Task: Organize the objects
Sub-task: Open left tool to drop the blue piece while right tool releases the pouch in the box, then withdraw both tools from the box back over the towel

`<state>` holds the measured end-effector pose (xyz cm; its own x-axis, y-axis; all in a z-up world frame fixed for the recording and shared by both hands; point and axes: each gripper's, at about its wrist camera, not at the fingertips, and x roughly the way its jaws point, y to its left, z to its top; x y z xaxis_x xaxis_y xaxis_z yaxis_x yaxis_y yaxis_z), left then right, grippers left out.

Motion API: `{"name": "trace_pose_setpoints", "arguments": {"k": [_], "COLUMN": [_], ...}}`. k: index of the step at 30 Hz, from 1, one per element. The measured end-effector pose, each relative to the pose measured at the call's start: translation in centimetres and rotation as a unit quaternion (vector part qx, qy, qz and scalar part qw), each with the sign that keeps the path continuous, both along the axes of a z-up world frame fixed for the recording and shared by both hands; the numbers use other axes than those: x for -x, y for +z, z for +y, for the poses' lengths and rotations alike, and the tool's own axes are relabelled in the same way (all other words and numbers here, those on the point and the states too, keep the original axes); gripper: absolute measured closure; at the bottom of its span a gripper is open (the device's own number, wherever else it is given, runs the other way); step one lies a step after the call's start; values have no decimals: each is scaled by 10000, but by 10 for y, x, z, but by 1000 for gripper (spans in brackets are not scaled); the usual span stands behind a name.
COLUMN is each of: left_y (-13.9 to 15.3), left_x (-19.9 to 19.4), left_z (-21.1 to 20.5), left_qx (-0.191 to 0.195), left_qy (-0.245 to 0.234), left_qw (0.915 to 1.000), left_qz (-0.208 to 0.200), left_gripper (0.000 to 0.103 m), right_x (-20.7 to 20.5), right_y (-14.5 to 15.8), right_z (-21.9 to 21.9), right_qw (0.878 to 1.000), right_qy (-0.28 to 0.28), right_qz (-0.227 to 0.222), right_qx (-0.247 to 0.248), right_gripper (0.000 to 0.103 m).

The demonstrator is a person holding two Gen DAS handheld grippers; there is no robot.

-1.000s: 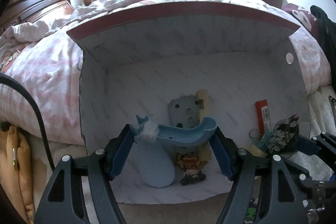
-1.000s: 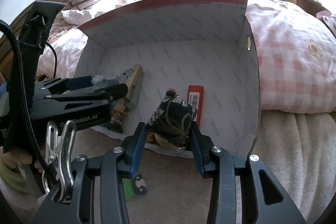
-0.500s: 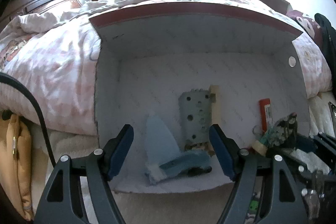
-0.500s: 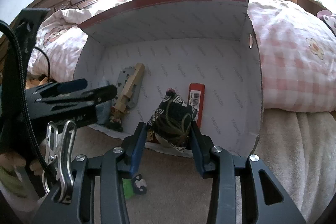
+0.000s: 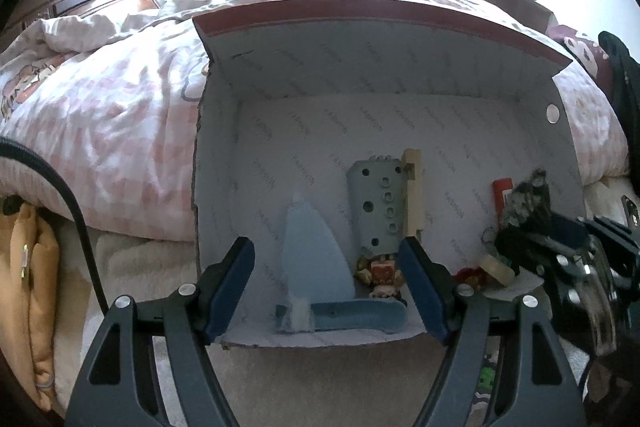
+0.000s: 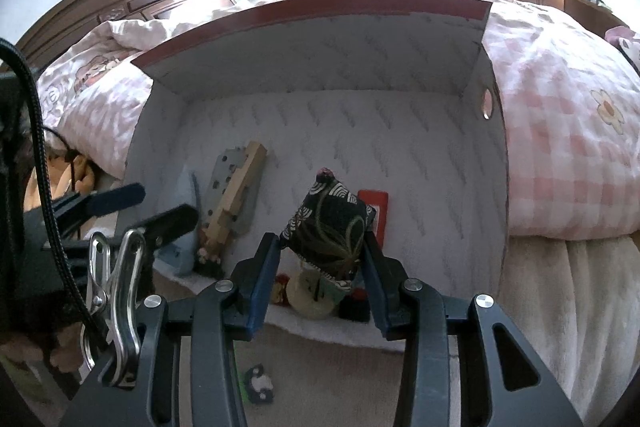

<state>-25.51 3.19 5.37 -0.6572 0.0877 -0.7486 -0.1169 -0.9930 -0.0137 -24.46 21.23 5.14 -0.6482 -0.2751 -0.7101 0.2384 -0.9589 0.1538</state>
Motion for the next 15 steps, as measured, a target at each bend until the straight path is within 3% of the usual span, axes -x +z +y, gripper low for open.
{"name": "trace_pose_setpoints", "arguments": {"k": [7, 15], "left_y": [2, 5], "left_x": [-7, -15], "left_z": [-4, -4], "left_qx": [-39, -111], "left_qy": [18, -32], "left_qw": [10000, 9999], "left_qz": [45, 77], "left_gripper": [28, 28], "right_x": [14, 10], "right_y": [1, 5], "right_z": [-7, -7], "right_qw": [10000, 9998], "right_qy": [-50, -92], "right_qz": [6, 174], "right_qx": [-53, -38], "right_gripper": [60, 37]}}
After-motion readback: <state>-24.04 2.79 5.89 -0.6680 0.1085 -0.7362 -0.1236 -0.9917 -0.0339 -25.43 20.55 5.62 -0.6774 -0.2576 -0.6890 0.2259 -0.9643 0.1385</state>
